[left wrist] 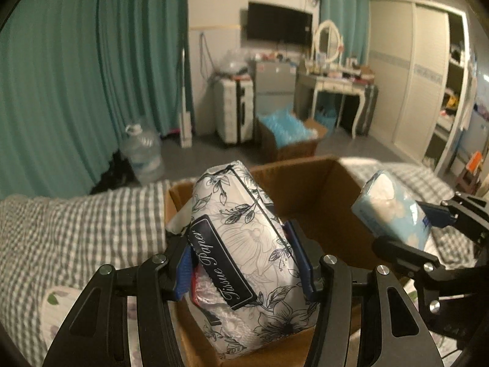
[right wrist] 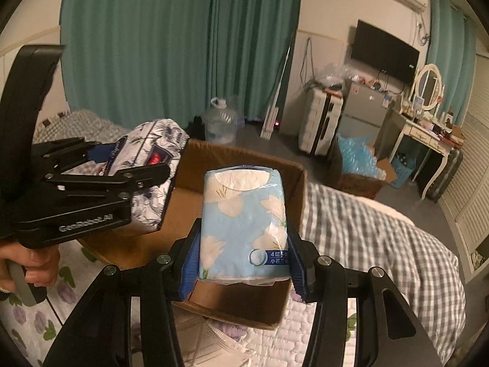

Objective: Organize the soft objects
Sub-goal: 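Carry both tissue packs into the cardboard box and open both tools, then withdraw both tools from the box and reach toward the mask and gloves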

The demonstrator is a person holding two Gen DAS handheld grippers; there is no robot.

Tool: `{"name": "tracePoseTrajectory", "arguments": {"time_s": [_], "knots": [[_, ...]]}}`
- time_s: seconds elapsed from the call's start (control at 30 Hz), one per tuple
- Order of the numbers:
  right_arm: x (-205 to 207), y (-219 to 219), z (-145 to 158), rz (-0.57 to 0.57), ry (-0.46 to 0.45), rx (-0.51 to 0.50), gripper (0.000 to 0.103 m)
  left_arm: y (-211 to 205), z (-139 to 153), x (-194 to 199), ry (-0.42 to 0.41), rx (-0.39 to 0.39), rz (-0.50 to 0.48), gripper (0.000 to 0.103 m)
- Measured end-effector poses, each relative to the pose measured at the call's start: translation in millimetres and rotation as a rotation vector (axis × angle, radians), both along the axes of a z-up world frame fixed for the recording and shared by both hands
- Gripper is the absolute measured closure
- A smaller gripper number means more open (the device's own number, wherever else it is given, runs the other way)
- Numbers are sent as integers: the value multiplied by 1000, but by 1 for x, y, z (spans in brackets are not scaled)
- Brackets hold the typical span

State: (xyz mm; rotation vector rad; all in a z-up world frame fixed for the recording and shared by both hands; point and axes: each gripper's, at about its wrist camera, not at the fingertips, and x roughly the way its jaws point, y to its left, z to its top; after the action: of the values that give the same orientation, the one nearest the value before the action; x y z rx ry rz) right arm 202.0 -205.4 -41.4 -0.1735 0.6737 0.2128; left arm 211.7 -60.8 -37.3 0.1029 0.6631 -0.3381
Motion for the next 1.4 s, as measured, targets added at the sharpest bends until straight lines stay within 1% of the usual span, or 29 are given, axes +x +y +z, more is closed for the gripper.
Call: {"name": "tracePoseTrajectory", "arguments": {"time_s": [0.07, 0.17, 0.23, 0.33, 0.4, 0.43, 0.47, 0.53, 0.57, 0.6, 0.63, 0.67, 0.7, 0.73, 0.77, 0.8, 0.83, 0.9, 0.97, 1.03, 1.1, 1.13, 1.23, 1.27, 1.4], "knots": [[11, 4, -10, 0, 28, -28, 53, -5, -7, 6, 32, 8, -11, 49], [18, 4, -22, -6, 57, -49, 53, -6, -21, 17, 105, -7, -12, 49], [22, 6, -30, -8, 74, -67, 53, -8, -26, 17, 132, -2, -14, 49], [26, 8, -40, -8, 99, -94, 53, -10, -25, 14, 136, 11, -12, 44], [26, 9, -44, -9, 107, -108, 52, -10, -23, 13, 143, 5, -10, 37], [26, 9, -46, -13, 105, -115, 52, -9, -22, 13, 146, -2, -9, 36], [29, 10, -46, -18, 102, -122, 51, -9, -21, 15, 147, -10, -10, 34], [26, 10, -44, -32, 88, -140, 45, -11, -17, 13, 154, -18, -21, 33], [23, 9, -43, -38, 74, -150, 38, -12, -16, 16, 157, -22, -24, 33], [20, 9, -40, -38, 64, -150, 34, -12, -12, 14, 154, -33, -21, 33], [16, 9, -38, -47, 53, -155, 33, -10, -9, 15, 148, -40, -12, 33], [11, 9, -34, -50, 44, -154, 33, -8, -5, 14, 138, -48, 4, 29], [8, 7, -30, -53, 35, -151, 33, -4, 1, 12, 122, -60, 21, 23], [6, 6, -25, -58, 27, -151, 32, -1, 7, 10, 100, -77, 34, 20], [0, 6, -19, -63, 17, -151, 31, 3, 17, 4, 67, -92, 52, 14], [-3, 4, -13, -67, 4, -150, 30, 4, 23, 2, 48, -94, 61, 10], [-10, 2, -6, -73, -16, -149, 30, 6, 33, -4, 15, -93, 68, 9], [-19, 0, 7, -83, -49, -147, 26, 10, 44, -11, -21, -86, 72, 9], [-31, -4, 21, -94, -78, -138, 24, 15, 53, -20, -39, -85, 81, 9], [-42, -8, 35, -100, -104, -116, 19, 21, 61, -30, -47, -97, 97, 9], [-55, -12, 48, -104, -126, -81, 7, 28, 69, -40, -64, -109, 106, 9], [-64, -14, 56, -111, -140, -61, 6, 31, 76, -49, -84, -116, 108, 9], [-87, -15, 75, -118, -173, -46, 4, 38, 93, -68, -132, -129, 111, 9], [-93, -14, 79, -122, -184, -49, 0, 40, 97, -74, -143, -133, 115, 9], [-122, -13, 100, -129, -227, -44, 0, 50, 122, -99, -189, -152, 133, 9]]}}
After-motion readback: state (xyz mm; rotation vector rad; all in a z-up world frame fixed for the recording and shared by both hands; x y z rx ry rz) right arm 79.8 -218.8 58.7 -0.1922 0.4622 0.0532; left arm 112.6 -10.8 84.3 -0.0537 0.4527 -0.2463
